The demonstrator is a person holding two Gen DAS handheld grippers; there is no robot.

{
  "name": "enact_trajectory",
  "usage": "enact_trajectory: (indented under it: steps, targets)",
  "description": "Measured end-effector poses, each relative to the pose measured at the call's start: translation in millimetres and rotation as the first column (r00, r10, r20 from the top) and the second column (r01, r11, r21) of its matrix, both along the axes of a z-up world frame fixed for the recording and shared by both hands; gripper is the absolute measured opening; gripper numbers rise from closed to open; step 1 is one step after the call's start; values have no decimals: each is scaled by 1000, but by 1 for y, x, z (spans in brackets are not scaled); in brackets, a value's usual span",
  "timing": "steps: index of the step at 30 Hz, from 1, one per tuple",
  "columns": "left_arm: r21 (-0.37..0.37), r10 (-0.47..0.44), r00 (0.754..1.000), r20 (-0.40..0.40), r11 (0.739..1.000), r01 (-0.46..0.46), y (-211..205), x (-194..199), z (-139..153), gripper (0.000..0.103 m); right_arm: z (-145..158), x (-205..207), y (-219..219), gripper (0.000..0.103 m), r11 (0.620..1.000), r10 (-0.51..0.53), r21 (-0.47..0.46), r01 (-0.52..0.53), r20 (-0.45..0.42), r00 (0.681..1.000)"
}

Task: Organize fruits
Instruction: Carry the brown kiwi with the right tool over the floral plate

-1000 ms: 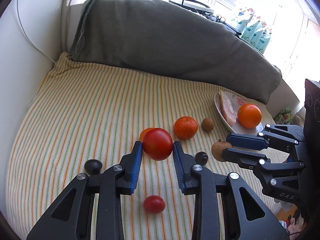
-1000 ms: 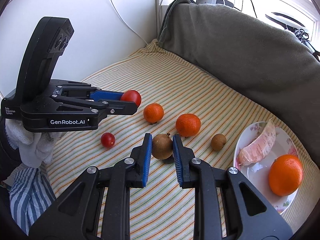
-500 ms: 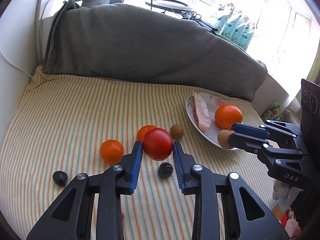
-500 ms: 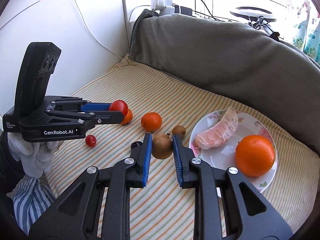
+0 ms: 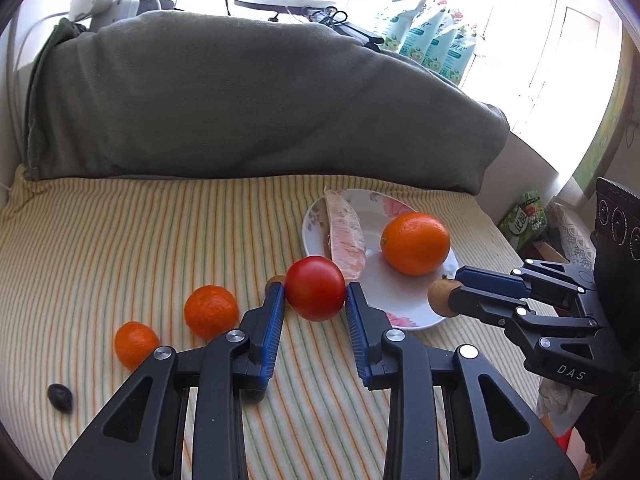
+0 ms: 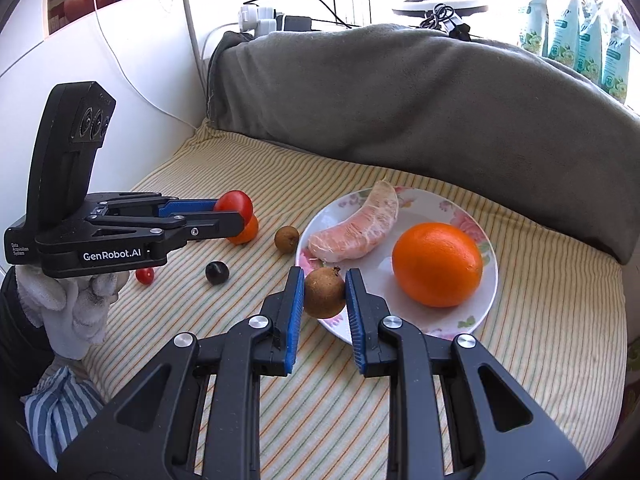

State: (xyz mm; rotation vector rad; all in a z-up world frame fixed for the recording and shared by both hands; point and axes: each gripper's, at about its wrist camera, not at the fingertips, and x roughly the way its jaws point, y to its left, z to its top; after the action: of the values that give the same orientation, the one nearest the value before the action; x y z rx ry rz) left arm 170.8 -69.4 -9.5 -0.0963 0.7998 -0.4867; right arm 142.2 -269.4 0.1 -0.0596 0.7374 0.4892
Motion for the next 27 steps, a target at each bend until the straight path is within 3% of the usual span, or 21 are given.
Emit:
enact_trajectory:
  steps: [27]
  targets:
    - [11,-105,994,-9,994,105,-76,55,4,29,-25,18,-18,22,998,-33,48,36,-62,998]
